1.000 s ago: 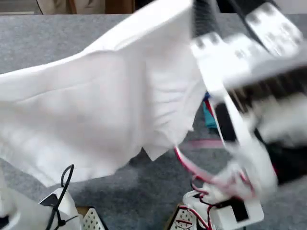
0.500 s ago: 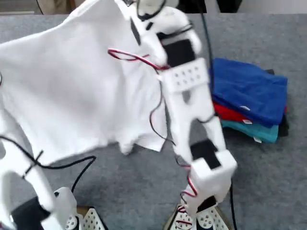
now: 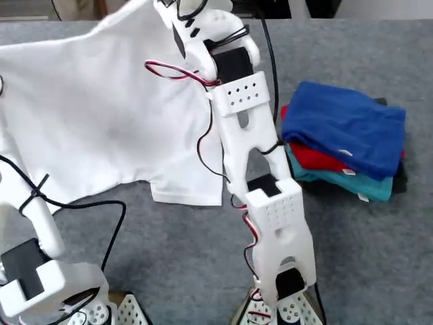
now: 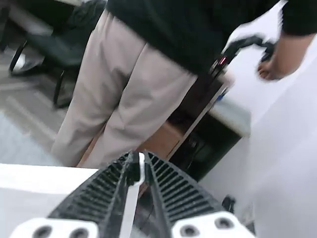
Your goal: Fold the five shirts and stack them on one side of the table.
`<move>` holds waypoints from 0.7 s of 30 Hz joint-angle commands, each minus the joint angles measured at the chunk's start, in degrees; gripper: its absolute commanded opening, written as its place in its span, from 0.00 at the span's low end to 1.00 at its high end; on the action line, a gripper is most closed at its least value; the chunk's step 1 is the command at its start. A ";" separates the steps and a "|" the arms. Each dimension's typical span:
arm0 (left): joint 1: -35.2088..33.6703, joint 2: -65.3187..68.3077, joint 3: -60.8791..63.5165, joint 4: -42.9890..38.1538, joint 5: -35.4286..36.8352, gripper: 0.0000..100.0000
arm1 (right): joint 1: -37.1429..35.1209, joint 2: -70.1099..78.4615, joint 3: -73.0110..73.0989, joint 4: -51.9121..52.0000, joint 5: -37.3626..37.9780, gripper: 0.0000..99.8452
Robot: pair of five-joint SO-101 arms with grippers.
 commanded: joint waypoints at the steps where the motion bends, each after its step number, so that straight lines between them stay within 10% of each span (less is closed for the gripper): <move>1: 0.35 -0.40 -3.16 6.07 0.18 0.02 | -0.31 -0.57 -6.55 10.11 0.18 0.00; 11: 2.02 -0.40 1.85 28.48 -21.36 0.02 | -4.18 -0.31 -20.18 58.02 9.41 0.00; 21: -2.81 -0.57 14.15 23.47 -23.21 0.02 | -5.76 -11.82 4.70 57.76 8.18 0.00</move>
